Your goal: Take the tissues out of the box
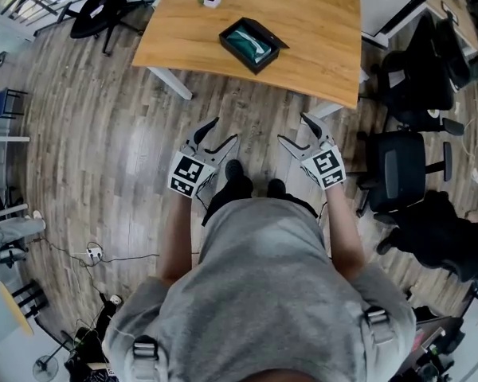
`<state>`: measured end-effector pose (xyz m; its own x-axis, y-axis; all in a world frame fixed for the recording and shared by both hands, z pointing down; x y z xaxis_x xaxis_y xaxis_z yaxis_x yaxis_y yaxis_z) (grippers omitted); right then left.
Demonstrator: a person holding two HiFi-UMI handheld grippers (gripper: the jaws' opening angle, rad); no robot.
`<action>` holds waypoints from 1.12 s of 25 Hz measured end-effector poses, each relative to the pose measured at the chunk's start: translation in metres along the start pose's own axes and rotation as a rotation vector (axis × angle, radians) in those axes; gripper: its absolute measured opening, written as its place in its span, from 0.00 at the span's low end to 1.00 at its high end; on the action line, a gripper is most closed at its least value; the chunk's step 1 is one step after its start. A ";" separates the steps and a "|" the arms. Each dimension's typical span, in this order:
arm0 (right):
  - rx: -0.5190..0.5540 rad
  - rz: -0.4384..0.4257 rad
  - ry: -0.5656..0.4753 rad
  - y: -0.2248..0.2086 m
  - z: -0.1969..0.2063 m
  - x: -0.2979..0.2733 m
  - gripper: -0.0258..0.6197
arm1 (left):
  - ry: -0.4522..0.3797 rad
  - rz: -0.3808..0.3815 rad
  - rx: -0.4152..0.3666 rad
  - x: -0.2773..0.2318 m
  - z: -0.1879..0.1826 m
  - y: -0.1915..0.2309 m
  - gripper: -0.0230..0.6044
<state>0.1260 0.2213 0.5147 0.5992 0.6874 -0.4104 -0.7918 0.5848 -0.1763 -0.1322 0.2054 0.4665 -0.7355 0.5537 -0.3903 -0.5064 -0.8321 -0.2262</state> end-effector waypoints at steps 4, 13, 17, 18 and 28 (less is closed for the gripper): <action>-0.013 0.042 -0.019 0.006 -0.018 -0.029 0.60 | -0.010 0.040 -0.008 -0.001 0.002 0.042 0.45; -0.045 0.129 -0.032 0.025 -0.025 -0.076 0.59 | -0.030 0.086 -0.045 0.002 0.024 0.105 0.45; -0.061 0.157 -0.037 0.033 -0.026 -0.089 0.58 | -0.033 0.108 -0.051 0.005 0.034 0.121 0.45; -0.063 0.163 -0.036 0.035 -0.026 -0.092 0.58 | -0.031 0.111 -0.052 0.005 0.036 0.124 0.45; -0.070 0.184 -0.019 0.035 -0.029 -0.106 0.58 | -0.041 0.117 -0.056 -0.001 0.043 0.136 0.45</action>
<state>0.0316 0.1561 0.5262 0.4452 0.7882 -0.4249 -0.8940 0.4179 -0.1615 -0.2198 0.0934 0.4745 -0.8063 0.4525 -0.3809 -0.3908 -0.8910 -0.2311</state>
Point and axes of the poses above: the fingertips, and each gripper's own axes: x backward along the fingers, y to its left, z out of its underside, the point moved 7 cm from there along x, backward along the fingers, and after that the axes turned 14 degrees about -x, right-handed, at the moved point
